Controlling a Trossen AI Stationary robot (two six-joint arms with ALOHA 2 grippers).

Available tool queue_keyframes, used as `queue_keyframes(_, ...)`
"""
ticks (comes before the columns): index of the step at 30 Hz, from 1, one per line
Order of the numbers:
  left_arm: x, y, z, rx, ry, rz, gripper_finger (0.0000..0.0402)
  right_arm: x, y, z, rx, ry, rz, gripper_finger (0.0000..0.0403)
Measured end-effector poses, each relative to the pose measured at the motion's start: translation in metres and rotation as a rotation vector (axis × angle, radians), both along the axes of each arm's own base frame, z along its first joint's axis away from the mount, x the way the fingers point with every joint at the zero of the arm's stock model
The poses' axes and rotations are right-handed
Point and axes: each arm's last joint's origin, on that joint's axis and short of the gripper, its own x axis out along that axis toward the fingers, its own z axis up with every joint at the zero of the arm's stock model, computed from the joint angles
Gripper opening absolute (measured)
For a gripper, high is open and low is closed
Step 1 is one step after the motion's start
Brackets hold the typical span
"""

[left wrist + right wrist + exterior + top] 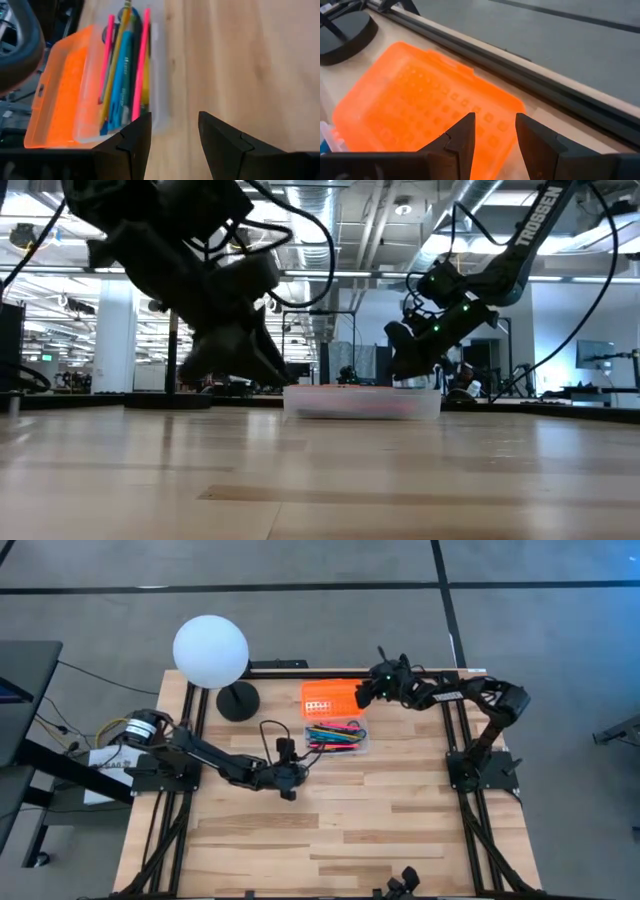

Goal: Pick & place school supplies into a supply box
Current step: Close the orange supply box

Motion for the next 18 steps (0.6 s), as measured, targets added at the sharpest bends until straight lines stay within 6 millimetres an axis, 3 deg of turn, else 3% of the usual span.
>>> queue_keyframes(12, 0.015, 0.039, -0.007, -0.025, -0.051, 0.042, 0.0157, -0.003, 0.0, -0.003, 0.003, 0.048, 0.012, 0.0134)
queue_keyframes(18, 0.013, 0.052, -0.012, -0.172, -0.015, -0.012, 0.0157, -0.002, 0.001, -0.004, 0.0, 0.059, 0.025, 0.0134)
